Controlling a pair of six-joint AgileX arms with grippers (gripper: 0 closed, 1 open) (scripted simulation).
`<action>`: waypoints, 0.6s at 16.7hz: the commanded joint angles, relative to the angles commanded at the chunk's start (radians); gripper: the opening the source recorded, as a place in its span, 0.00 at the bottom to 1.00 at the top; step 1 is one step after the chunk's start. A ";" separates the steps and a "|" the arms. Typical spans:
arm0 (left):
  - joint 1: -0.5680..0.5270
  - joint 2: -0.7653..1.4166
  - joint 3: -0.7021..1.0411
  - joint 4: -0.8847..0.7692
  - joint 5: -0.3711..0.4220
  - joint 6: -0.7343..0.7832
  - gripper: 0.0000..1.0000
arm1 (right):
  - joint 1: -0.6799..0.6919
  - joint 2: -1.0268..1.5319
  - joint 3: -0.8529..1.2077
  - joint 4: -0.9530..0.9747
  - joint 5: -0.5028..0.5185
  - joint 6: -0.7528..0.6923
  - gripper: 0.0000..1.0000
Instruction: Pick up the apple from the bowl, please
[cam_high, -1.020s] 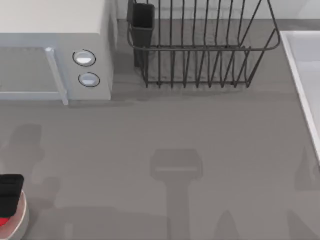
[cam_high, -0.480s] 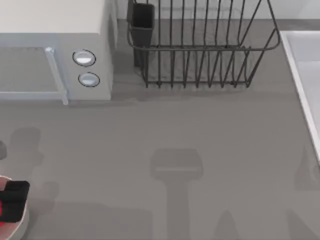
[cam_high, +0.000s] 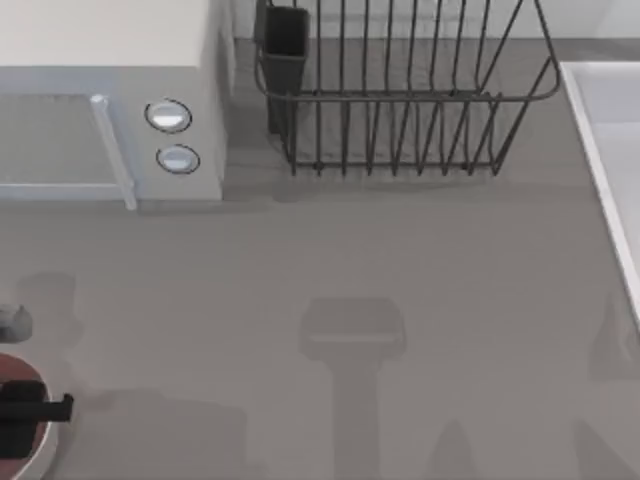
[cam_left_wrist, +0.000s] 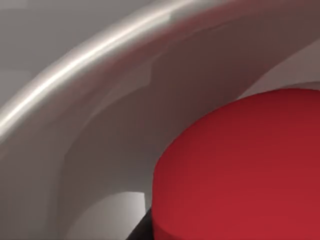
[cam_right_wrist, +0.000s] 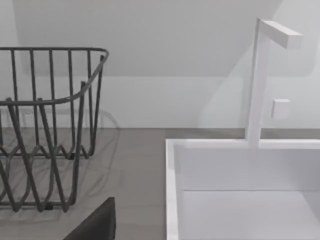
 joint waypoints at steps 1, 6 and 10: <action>0.000 0.000 0.000 0.000 0.000 0.000 1.00 | 0.000 0.000 0.000 0.000 0.000 0.000 1.00; 0.000 0.000 0.000 0.000 0.000 0.000 0.77 | 0.000 0.000 0.000 0.000 0.000 0.000 1.00; 0.000 0.000 0.000 0.000 0.000 0.000 0.47 | 0.000 0.000 0.000 0.000 0.000 0.000 1.00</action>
